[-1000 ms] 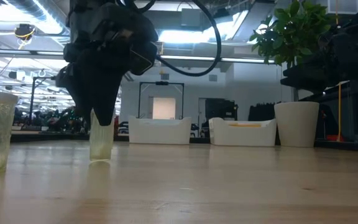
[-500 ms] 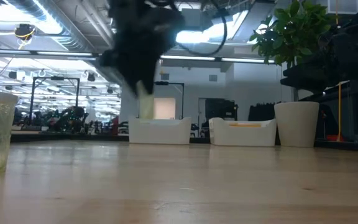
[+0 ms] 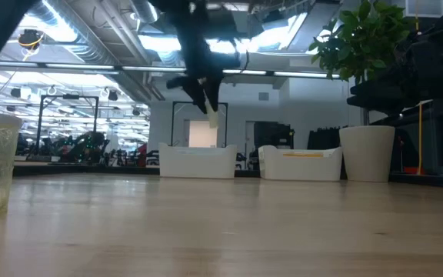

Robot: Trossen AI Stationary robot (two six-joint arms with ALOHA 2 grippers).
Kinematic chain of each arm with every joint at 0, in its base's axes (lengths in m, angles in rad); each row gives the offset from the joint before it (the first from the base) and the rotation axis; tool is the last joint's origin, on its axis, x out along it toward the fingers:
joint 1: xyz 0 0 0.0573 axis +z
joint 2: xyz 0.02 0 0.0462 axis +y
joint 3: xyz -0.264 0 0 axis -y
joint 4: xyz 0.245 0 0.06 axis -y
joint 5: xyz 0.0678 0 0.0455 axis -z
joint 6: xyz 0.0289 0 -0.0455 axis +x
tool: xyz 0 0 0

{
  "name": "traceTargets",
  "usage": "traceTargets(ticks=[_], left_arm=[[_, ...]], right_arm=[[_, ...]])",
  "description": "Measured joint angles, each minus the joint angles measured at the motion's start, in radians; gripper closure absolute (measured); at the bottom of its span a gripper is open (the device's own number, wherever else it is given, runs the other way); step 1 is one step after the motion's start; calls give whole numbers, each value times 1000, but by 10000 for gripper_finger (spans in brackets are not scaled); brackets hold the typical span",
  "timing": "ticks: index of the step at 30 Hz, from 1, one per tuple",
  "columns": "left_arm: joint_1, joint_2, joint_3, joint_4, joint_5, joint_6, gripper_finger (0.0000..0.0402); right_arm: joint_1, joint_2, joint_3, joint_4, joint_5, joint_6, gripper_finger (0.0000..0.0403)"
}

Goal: Pick and place medicine bottles into bin by pill shape (circle, oval)
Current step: Put the yellow tablet bottle into the left white bin

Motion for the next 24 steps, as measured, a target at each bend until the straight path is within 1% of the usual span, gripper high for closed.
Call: traceTargets(ticks=[3, 7, 9, 11, 13, 18, 24], left_arm=[[50, 96, 97, -13, 19, 81, 291], [96, 222, 261, -74, -25, 163, 291], [123, 276, 331, -119, -34, 167, 291], [146, 320, 372, -152, -38, 167, 291], [163, 354, 393, -165, -30, 167, 291], [185, 410, 396, -159, -4, 167, 291], [182, 437, 392, -126, -7, 167, 291]], right_arm=[[0, 0, 0, 0, 0, 0, 148], [0, 0, 0, 0, 0, -1, 148], [0, 0, 0, 0, 0, 0, 148], [0, 0, 0, 0, 0, -1, 148], [0, 0, 0, 0, 0, 0, 148], [0, 0, 0, 0, 0, 0, 148], [0, 0, 0, 0, 0, 0, 148]])
